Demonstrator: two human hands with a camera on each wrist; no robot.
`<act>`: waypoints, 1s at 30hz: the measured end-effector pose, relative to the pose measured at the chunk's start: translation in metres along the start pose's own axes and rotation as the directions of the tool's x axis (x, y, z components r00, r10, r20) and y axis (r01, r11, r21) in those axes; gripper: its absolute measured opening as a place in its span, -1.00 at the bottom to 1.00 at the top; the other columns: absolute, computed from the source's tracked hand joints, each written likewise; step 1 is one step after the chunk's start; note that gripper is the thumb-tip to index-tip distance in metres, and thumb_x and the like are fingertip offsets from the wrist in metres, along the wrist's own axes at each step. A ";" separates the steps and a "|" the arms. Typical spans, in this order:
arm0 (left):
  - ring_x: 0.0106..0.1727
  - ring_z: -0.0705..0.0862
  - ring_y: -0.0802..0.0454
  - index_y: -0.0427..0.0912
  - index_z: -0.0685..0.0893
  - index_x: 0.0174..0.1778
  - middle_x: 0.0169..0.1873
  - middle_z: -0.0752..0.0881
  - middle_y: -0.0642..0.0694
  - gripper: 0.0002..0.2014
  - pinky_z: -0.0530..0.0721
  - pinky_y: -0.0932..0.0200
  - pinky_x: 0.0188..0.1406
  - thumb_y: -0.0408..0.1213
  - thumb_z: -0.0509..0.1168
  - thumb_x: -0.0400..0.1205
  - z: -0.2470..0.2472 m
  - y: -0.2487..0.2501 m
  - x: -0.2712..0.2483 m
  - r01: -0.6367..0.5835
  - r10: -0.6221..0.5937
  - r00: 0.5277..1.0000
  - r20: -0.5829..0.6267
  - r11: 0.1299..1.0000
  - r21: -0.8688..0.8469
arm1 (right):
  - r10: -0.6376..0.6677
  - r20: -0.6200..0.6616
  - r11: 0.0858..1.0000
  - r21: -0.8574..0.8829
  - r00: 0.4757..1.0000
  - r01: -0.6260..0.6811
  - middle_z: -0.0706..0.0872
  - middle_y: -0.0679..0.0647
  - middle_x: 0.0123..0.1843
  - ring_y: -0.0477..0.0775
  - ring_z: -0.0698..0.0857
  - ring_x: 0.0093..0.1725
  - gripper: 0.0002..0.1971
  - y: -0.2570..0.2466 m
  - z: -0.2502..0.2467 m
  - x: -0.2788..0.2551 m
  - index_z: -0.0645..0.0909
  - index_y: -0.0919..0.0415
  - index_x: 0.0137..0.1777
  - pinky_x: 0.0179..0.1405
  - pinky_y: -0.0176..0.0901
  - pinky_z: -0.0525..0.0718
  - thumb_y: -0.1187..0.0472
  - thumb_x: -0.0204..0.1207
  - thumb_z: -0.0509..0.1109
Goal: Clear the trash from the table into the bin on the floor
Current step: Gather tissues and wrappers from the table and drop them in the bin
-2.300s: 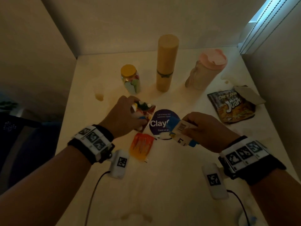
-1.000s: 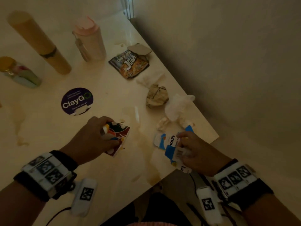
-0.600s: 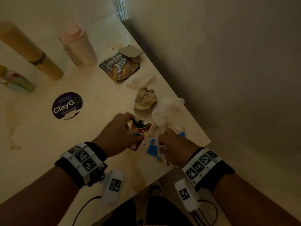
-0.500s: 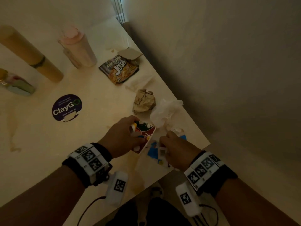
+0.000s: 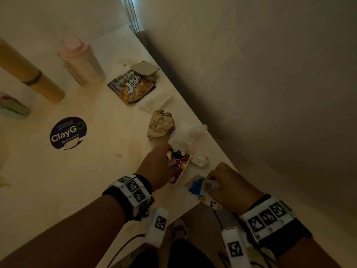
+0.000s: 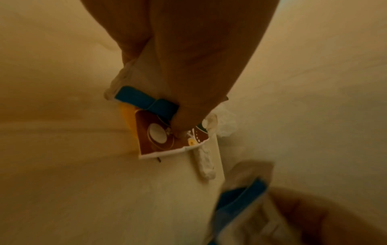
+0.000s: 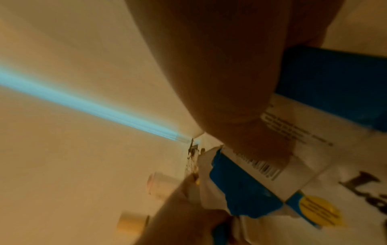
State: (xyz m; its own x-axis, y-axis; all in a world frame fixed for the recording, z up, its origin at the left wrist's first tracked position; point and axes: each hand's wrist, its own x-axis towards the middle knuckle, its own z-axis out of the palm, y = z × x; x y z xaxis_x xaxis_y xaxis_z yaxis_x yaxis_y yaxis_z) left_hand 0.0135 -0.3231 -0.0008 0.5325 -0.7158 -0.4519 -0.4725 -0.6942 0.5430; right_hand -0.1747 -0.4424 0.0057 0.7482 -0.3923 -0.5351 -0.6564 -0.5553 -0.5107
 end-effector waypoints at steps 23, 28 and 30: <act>-0.20 0.68 0.16 0.14 0.53 0.14 -0.06 0.65 0.16 -0.64 0.66 0.24 -0.30 -0.06 0.50 0.51 -0.054 -0.027 -0.073 0.164 -0.164 0.986 0.025 0.950 -0.264 | -0.041 0.101 0.999 0.031 0.994 0.038 0.63 -0.10 -0.08 -0.08 0.65 -0.15 -0.75 -0.017 -0.027 0.028 0.39 -0.08 -0.02 -0.36 -0.26 0.63 0.21 0.46 0.39; -0.12 0.79 0.04 0.16 0.54 0.17 0.01 0.75 0.06 -0.61 0.80 -0.07 -0.07 -0.08 0.52 0.49 -0.067 -0.048 -0.098 0.165 -0.181 0.983 -0.003 0.899 -0.405 | -0.155 0.203 0.977 0.175 0.967 0.120 0.69 -0.10 0.08 -0.11 0.74 -0.03 -0.61 -0.050 -0.043 0.011 0.41 -0.17 0.17 -0.15 -0.04 0.80 0.22 0.45 0.41; -0.13 0.81 0.02 0.19 0.55 0.17 -0.02 0.77 0.06 -0.63 0.81 -0.06 -0.10 -0.12 0.51 0.51 -0.074 -0.060 -0.115 0.155 -0.191 0.981 -0.030 0.870 -0.469 | -0.234 0.251 0.967 0.161 0.939 0.197 0.70 -0.08 0.05 -0.06 0.75 -0.03 -0.71 -0.077 -0.043 0.013 0.50 -0.16 0.07 -0.18 0.08 0.81 0.26 0.49 0.38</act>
State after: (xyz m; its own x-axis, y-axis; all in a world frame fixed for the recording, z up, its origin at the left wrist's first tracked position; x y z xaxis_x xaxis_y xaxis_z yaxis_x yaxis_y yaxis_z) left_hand 0.0327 -0.1931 0.0713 0.6338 -0.5675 -0.5256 0.0009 -0.6790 0.7341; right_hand -0.1105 -0.4359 0.0669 0.8319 -0.0549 -0.5522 -0.5027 -0.4961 -0.7079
